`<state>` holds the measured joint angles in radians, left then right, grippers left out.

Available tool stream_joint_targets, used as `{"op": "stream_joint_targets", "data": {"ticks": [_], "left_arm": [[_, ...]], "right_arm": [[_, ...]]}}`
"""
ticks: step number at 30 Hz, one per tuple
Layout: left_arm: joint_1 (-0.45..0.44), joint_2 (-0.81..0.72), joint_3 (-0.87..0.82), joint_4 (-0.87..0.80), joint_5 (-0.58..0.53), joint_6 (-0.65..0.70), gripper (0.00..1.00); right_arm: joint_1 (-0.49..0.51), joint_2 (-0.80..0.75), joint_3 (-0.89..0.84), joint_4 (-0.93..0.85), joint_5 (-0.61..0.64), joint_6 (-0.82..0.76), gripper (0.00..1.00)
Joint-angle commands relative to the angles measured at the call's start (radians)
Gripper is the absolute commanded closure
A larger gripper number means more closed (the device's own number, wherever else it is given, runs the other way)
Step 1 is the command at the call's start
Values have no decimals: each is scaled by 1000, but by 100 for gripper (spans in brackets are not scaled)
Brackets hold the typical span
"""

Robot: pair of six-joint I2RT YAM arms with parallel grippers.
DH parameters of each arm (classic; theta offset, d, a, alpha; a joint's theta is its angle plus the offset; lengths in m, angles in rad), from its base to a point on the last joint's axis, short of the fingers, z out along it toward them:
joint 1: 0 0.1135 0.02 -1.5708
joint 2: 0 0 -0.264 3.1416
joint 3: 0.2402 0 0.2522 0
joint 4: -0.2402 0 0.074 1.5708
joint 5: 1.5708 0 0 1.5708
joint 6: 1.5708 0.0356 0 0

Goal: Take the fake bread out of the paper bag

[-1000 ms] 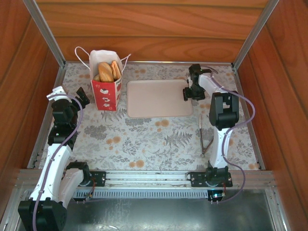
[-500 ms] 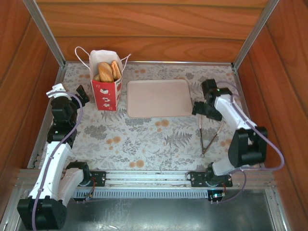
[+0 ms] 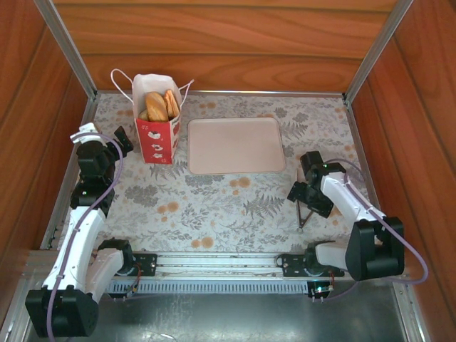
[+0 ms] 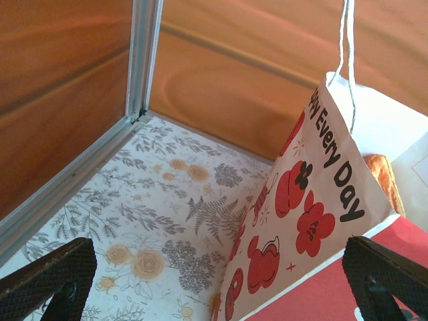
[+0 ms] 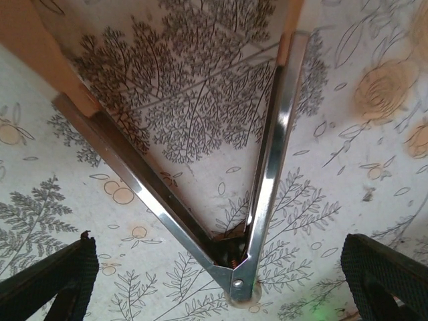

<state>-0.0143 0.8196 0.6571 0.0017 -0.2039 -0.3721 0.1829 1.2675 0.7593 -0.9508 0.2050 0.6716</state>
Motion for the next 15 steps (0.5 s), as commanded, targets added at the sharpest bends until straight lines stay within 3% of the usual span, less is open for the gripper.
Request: {"op": "stream_joint_targets", "data": {"ticks": [1,10,15], "left_arm": [[-3,1,37,-17,-5,-11,0],[-3,-10,52,-83,-42,-13,0],[-3,-10,49,-84,-67,-12,0]], "right_arm": [[-5,41,-24,62,-54,39,0],[-8,212,-7,159,-44,40,4],[-21,283,36,171,-40,25,33]]}}
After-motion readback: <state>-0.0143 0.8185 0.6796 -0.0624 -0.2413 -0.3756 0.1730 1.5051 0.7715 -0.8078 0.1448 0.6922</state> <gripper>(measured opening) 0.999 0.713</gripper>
